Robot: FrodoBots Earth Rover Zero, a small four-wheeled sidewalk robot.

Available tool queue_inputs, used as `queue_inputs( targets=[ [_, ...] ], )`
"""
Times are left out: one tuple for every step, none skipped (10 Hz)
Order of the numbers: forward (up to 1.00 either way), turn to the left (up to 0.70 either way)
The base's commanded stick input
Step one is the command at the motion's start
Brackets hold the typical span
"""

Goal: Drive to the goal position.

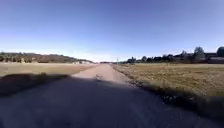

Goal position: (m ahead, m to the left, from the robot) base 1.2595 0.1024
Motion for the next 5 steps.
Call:
queue_inputs(
  targets=[
    [0.5, 0.0],
    [0.5, 0.0],
    [0.5, 0.0],
    [0.5, 0.0],
    [0.5, 0.0]
  ],
)
